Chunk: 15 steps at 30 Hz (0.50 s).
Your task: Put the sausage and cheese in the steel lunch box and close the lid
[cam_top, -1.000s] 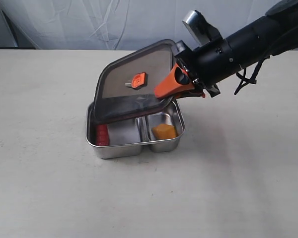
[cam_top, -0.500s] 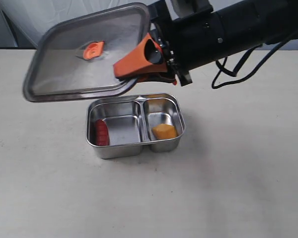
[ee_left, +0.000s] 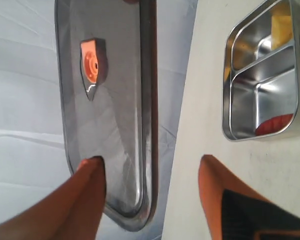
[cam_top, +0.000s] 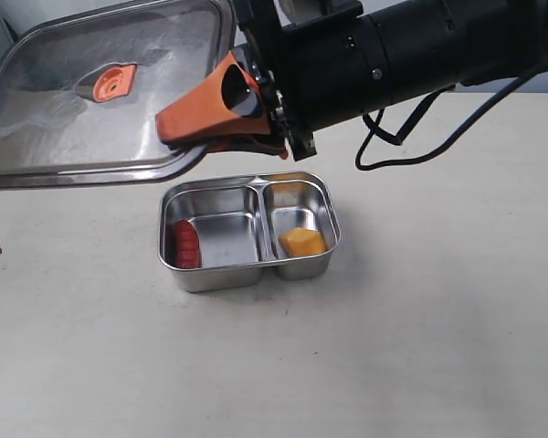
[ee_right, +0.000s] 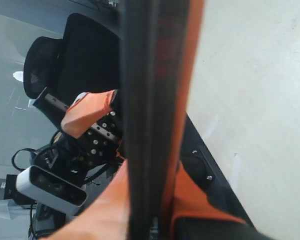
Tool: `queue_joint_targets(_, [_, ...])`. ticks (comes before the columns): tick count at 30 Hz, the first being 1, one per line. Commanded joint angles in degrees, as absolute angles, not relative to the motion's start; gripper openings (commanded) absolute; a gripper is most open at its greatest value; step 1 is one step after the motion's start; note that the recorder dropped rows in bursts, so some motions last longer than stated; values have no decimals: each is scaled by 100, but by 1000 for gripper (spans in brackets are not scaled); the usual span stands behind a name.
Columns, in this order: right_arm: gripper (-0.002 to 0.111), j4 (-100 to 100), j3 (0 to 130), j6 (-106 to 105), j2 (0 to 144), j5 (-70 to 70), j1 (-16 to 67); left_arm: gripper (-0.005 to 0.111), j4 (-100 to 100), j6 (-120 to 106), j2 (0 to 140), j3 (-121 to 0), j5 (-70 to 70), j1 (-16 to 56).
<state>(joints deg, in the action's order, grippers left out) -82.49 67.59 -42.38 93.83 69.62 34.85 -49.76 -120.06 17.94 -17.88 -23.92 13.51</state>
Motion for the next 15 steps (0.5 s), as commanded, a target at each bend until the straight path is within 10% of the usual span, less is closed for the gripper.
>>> queue_joint_targets(1, [-1, -8670, 6763, -4282, 9267, 6996, 3881, 53, -4704, -12193, 2114, -1766, -2089, 1382])
queue_joint_targets(11, [-1, -8612, 6763, -4282, 9267, 6996, 4467, 49, -4487, -12193, 2401, -1766, -1454, 1382])
queue_joint_targets(15, [-1, -8408, 6763, -4269, 9254, 6996, 4467, 25, -4487, -12193, 2401, -1766, -1454, 1382])
